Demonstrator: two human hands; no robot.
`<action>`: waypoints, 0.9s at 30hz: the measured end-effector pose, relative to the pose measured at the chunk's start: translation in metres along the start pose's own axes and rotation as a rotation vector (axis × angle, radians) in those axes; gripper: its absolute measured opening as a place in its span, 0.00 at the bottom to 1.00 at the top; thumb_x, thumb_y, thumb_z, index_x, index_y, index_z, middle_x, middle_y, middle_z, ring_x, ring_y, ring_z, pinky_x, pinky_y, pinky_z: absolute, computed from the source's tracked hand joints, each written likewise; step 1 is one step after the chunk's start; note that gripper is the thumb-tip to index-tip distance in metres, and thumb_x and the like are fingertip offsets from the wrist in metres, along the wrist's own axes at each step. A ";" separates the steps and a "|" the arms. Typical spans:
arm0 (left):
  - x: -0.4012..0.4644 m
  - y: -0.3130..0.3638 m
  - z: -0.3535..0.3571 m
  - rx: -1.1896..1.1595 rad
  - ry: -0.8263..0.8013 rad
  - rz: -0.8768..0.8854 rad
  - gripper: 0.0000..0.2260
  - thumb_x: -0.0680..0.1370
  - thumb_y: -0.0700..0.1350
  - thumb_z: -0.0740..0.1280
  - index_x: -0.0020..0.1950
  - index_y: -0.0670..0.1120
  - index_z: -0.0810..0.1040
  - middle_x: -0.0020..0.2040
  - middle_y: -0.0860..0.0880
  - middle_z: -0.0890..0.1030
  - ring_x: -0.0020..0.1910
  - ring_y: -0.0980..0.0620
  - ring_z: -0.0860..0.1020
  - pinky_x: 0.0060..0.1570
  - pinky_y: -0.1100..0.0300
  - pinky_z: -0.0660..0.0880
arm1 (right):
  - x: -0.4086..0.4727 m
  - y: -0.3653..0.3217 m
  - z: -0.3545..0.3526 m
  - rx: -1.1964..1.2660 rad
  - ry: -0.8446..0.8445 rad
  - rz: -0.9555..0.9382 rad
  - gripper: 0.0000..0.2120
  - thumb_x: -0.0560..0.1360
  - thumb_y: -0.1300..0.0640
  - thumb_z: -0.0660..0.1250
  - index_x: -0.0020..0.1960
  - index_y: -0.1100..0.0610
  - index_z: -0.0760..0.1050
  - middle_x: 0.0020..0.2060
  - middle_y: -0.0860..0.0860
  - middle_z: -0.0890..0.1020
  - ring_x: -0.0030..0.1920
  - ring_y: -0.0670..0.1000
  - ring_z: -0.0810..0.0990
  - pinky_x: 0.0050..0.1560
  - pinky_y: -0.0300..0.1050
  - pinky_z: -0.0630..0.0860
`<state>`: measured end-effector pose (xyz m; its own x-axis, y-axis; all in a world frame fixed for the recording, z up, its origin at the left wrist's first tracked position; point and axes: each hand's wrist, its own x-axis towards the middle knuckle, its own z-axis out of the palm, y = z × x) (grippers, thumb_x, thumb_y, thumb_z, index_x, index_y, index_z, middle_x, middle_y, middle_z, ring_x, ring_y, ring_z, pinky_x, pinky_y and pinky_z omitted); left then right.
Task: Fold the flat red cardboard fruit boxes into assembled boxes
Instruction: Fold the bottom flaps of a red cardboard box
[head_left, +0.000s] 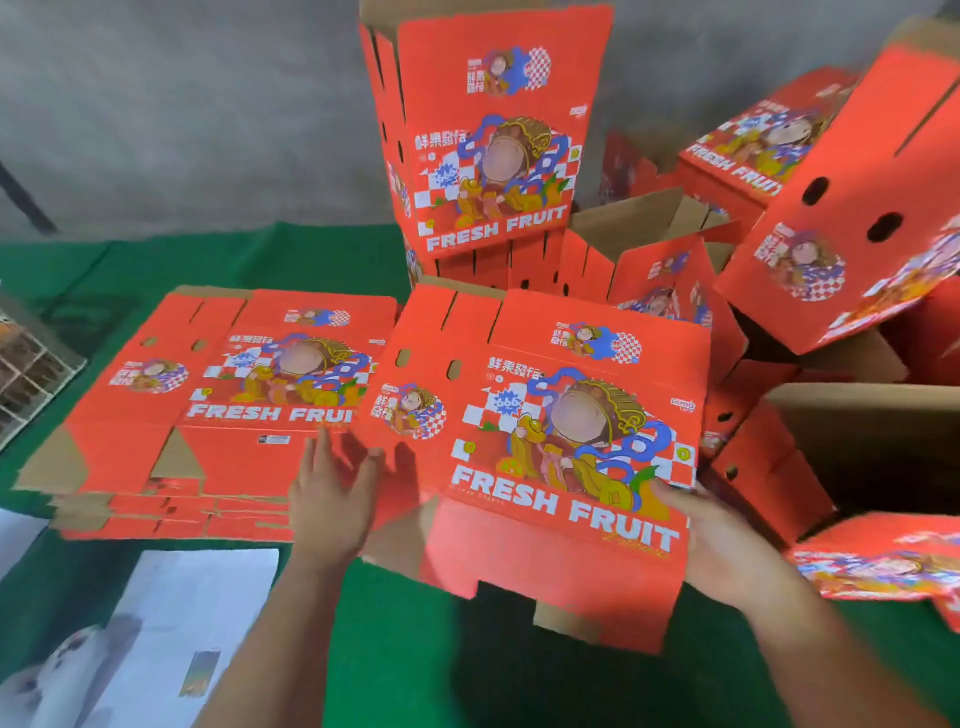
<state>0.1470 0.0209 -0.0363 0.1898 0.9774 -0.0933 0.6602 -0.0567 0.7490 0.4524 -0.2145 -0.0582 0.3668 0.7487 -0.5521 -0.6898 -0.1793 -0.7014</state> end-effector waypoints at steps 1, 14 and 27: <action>0.003 0.001 -0.001 -0.104 -0.078 -0.018 0.39 0.72 0.67 0.61 0.78 0.47 0.68 0.68 0.41 0.78 0.70 0.39 0.74 0.66 0.46 0.68 | -0.005 0.001 -0.009 -0.005 0.012 0.004 0.19 0.80 0.56 0.66 0.71 0.56 0.77 0.66 0.64 0.81 0.63 0.68 0.82 0.59 0.66 0.81; -0.035 0.028 0.013 -0.592 -0.760 -0.114 0.33 0.73 0.78 0.60 0.70 0.63 0.78 0.68 0.51 0.82 0.67 0.49 0.80 0.70 0.42 0.72 | -0.016 0.014 0.034 -0.355 0.218 -0.238 0.29 0.66 0.30 0.77 0.63 0.36 0.76 0.61 0.49 0.85 0.60 0.55 0.85 0.65 0.63 0.79; -0.014 0.034 -0.008 -0.797 -0.499 -0.046 0.20 0.77 0.70 0.59 0.55 0.64 0.86 0.52 0.55 0.88 0.47 0.59 0.86 0.43 0.61 0.79 | -0.059 -0.035 0.051 -0.254 0.247 -0.151 0.18 0.80 0.45 0.69 0.64 0.55 0.81 0.42 0.53 0.85 0.36 0.47 0.82 0.34 0.41 0.78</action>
<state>0.1610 0.0070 -0.0047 0.5875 0.7641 -0.2664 0.0184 0.3165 0.9484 0.4231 -0.2198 0.0225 0.6128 0.6082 -0.5045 -0.4515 -0.2544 -0.8552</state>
